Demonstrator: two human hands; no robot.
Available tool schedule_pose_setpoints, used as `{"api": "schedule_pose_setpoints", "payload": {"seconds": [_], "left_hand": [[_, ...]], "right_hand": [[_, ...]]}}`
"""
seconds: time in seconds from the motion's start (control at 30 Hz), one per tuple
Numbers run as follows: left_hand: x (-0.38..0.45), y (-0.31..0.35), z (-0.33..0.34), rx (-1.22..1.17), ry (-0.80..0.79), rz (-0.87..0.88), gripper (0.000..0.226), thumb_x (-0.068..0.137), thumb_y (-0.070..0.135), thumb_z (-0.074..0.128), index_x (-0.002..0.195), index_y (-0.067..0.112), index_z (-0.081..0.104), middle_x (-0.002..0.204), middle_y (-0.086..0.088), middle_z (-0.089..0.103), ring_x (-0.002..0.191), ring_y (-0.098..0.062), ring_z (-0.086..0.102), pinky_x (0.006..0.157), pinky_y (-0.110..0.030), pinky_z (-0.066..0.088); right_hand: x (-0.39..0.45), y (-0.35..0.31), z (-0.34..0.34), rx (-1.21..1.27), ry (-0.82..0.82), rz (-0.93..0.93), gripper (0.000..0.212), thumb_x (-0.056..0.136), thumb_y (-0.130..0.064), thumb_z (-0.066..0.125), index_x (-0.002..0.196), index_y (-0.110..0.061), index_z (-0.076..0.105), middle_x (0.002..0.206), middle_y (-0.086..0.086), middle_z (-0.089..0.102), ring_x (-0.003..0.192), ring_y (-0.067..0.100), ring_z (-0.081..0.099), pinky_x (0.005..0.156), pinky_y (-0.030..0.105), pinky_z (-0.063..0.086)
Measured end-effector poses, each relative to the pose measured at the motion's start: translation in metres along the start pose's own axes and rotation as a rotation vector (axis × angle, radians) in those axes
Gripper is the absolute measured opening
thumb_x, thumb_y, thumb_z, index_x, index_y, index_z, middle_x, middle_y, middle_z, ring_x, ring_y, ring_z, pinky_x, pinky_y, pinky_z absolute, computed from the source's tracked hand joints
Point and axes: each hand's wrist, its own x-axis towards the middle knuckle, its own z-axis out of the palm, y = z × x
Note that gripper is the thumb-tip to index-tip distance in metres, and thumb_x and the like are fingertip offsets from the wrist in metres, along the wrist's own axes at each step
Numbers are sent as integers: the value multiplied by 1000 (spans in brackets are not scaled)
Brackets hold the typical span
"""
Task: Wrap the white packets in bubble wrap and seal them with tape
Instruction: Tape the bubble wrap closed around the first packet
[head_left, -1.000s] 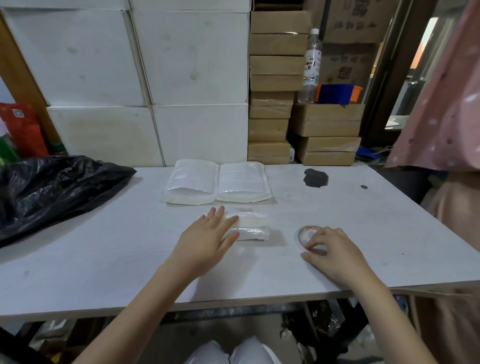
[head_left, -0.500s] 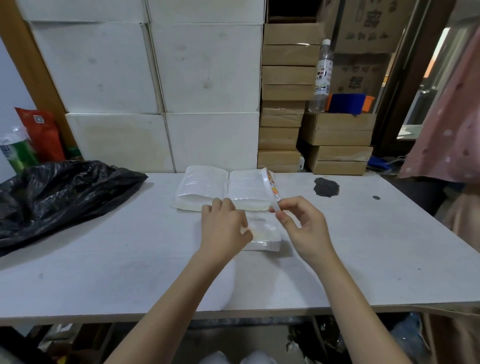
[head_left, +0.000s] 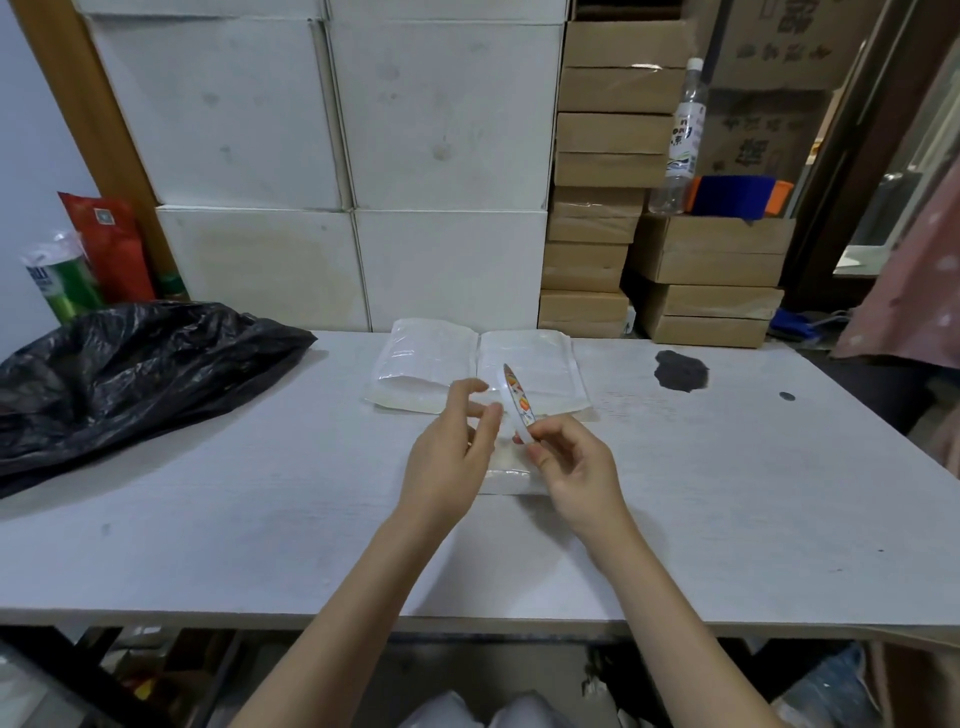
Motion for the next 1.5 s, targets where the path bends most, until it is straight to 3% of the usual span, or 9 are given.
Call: {"api": "schedule_pose_setpoints", "payload": {"seconds": [0.13,0.23,0.37,0.47,0.93,1.03,1.17,1.33,1.5], "left_hand": [[-4,-4,2,17,72,107,36,92,39,52,126,51,46,105,21,60,79,0,61,72,-25,51],[-4,-9,9,0,184,161,32,90,33,59,121,42,58,104,19,63,79,2,63,71,-24,51],[-6,-9,15,-96,290,212,27,84,22,68,111,26,69,105,12,68,77,6,62,66,-6,46],[-6,-9,15,-113,320,212,25,83,19,69,107,23,71,101,11,68,77,0,64,65,-11,49],[-6,-3,7,-82,307,118,17,81,29,71,97,23,69,95,20,66,76,0,65,71,-21,53],[-5,-1,5,-122,271,103,14,81,24,72,86,32,62,89,22,63,77,0,63,67,-17,51],[-2,0,3,-175,254,131,15,82,12,69,78,24,61,89,7,59,76,-2,61,64,-10,48],[-1,-3,0,-293,189,-14,15,87,14,63,77,23,58,82,10,64,82,-9,63,69,-14,49],[1,-17,-7,-283,181,-151,12,84,11,65,75,17,60,75,6,64,72,-9,61,66,-11,48]], "right_hand": [[1,-2,3,7,13,9,33,85,8,58,77,-25,59,81,-10,65,80,2,62,80,15,48],[1,-1,5,-16,15,0,30,85,5,60,77,-24,59,80,-7,65,84,16,63,83,26,49],[0,1,6,-37,30,3,31,85,3,61,77,-28,59,78,-12,65,86,19,64,84,30,49],[0,0,6,-50,19,7,30,86,2,61,78,-27,60,79,-12,66,84,11,62,84,28,49],[0,5,7,-106,25,5,9,85,0,61,84,-8,65,81,-1,67,83,17,62,82,37,49],[0,5,7,-121,19,1,9,86,-1,61,85,-9,65,82,1,67,85,20,62,83,40,50],[0,4,6,-146,5,-17,12,85,-1,61,84,-12,65,82,0,66,85,20,61,81,37,48],[0,2,3,-297,-64,-83,7,88,-6,59,90,-10,65,86,-2,65,83,11,57,77,24,44],[9,0,-2,-775,-120,-395,10,87,-14,52,82,-11,61,77,-1,60,75,20,53,73,18,29]]}}
